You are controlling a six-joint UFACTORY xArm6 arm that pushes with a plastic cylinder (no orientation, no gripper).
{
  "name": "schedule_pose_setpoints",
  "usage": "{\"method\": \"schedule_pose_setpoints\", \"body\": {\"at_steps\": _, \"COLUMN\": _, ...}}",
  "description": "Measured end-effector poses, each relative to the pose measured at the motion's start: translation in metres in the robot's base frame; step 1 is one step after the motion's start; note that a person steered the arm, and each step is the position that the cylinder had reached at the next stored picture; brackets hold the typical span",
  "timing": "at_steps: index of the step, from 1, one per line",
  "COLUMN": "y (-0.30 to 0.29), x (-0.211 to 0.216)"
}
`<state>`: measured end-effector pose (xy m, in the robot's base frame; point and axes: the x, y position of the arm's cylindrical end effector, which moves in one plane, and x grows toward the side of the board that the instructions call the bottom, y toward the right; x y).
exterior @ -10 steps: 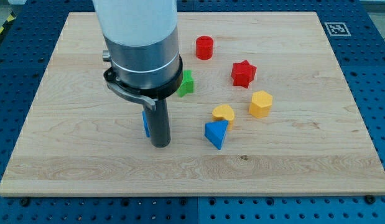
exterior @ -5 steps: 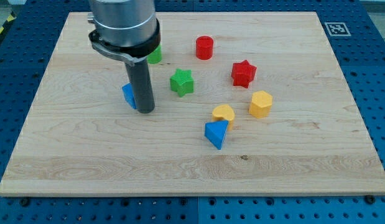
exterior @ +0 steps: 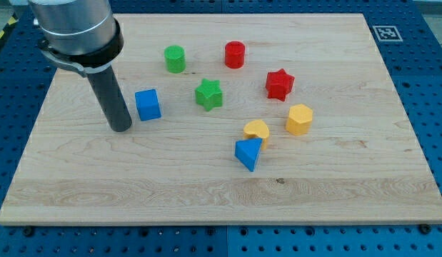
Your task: Separate blue cube and blue triangle
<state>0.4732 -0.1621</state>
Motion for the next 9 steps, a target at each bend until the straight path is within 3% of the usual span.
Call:
{"method": "schedule_pose_setpoints", "body": {"at_steps": 3, "y": 0.023, "x": 0.002}}
{"method": "schedule_pose_setpoints", "body": {"at_steps": 6, "y": 0.213, "x": 0.108}}
{"method": "schedule_pose_setpoints", "body": {"at_steps": 7, "y": 0.275, "x": 0.102}}
{"method": "schedule_pose_setpoints", "body": {"at_steps": 9, "y": 0.275, "x": 0.099}}
